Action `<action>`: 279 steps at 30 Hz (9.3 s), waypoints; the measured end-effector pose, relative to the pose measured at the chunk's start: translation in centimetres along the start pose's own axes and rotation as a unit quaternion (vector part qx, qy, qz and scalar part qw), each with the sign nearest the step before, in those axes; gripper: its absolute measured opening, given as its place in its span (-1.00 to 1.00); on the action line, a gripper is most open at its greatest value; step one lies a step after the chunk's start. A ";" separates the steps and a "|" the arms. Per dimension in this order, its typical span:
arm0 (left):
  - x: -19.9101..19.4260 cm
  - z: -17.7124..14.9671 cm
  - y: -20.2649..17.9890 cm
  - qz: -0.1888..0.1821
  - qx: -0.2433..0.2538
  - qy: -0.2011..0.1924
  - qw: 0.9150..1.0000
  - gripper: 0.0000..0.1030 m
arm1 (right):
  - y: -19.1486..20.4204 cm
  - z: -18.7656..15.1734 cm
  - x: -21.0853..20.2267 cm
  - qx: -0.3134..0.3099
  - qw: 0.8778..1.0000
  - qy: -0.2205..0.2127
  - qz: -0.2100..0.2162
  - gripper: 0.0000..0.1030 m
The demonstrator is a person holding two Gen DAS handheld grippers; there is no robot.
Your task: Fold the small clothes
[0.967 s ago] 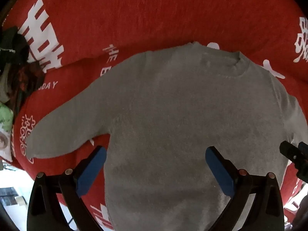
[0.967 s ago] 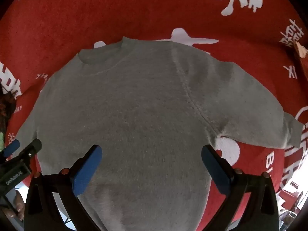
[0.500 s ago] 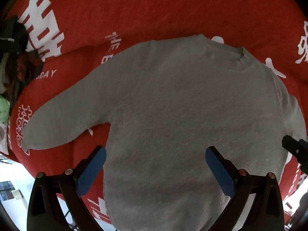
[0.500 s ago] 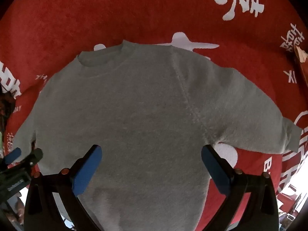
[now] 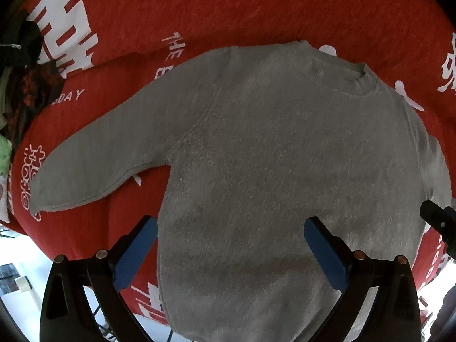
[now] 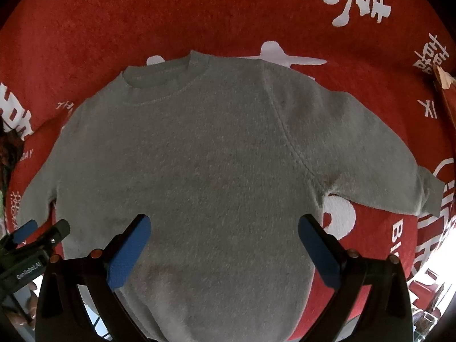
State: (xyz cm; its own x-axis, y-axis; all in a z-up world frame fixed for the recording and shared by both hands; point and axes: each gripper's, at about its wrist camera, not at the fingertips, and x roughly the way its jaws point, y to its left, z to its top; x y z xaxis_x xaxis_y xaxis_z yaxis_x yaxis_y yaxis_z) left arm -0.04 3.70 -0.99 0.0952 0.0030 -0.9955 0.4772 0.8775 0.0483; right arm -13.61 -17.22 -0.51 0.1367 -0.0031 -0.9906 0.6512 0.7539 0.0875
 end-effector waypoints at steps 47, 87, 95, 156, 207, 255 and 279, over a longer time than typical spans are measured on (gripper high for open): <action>-0.3 -0.3 0.4 0.011 -0.014 0.004 1.000 1.00 | 0.1 0.4 -0.1 -0.007 1.000 0.012 0.010 1.00; 0.1 -0.2 0.8 0.011 -0.020 0.006 1.000 1.00 | 0.4 0.5 -0.1 -0.007 1.000 0.012 0.011 1.00; 0.3 -0.9 1.2 0.011 -0.024 0.003 1.000 1.00 | 0.4 0.4 -0.1 -0.008 1.000 0.012 0.011 1.00; 11.1 -3.9 24.1 -0.294 -0.429 -0.078 0.851 1.00 | 14.2 -3.4 3.0 -0.158 0.985 0.049 0.040 1.00; 4.7 5.9 -8.9 -0.240 0.052 -0.160 0.956 -0.87 | -1.1 -4.1 1.2 0.012 0.998 -0.007 0.054 1.00; 6.5 6.0 9.3 0.002 -0.059 -0.098 0.993 0.40 | -6.4 3.7 6.6 0.257 0.932 -0.052 0.249 -0.02; 5.6 5.8 4.9 0.058 0.047 -0.099 0.992 0.40 | -5.2 4.6 1.0 0.064 0.992 -0.087 0.064 -0.46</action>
State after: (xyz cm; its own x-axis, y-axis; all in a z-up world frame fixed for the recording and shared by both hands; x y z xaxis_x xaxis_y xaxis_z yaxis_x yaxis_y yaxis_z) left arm 7.93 5.22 -5.86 0.3186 -0.0014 -0.9479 0.5323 0.8277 0.1777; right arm -13.49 -24.17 -1.49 0.3434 -0.0351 -0.9385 0.7087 0.6654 0.2344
